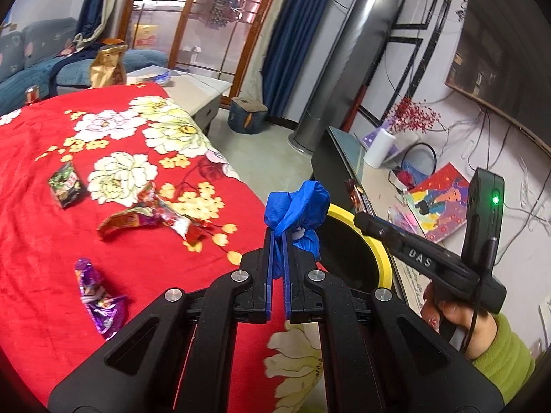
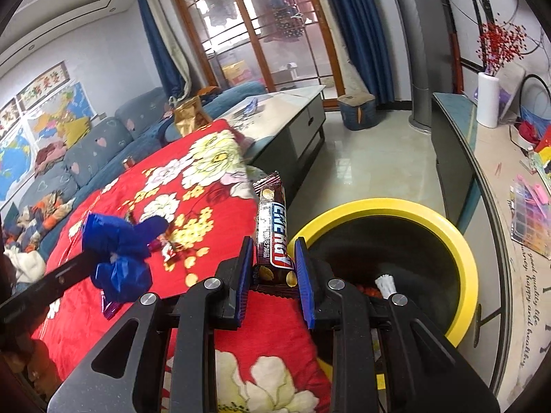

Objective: Collect trash
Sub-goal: 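Carry the blue wrapper and chocolate bar over the yellow bin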

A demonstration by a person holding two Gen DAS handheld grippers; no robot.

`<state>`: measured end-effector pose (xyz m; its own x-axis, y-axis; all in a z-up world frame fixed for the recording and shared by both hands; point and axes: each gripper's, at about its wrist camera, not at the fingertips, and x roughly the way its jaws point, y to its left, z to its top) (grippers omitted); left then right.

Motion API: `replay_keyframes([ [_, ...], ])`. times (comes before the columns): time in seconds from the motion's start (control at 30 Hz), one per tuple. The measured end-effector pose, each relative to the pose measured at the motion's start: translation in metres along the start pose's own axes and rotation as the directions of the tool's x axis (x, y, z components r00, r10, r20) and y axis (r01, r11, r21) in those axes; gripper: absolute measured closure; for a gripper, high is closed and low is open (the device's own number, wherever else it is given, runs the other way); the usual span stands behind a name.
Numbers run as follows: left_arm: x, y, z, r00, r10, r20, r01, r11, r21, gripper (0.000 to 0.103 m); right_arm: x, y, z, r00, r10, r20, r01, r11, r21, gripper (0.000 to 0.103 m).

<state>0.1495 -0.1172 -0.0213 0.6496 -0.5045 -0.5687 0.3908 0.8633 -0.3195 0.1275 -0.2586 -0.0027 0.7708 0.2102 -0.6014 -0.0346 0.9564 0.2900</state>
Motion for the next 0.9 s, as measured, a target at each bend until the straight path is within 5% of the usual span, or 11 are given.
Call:
replay_keyframes([
  [0.9,0.069,-0.071,-0.022,0.988,-0.078,-0.130,0.096,0.987,0.133,0.101,0.003,-0.090,-0.005,0.996,-0.091,-0.011,0.092,0.980,0.175,0.079],
])
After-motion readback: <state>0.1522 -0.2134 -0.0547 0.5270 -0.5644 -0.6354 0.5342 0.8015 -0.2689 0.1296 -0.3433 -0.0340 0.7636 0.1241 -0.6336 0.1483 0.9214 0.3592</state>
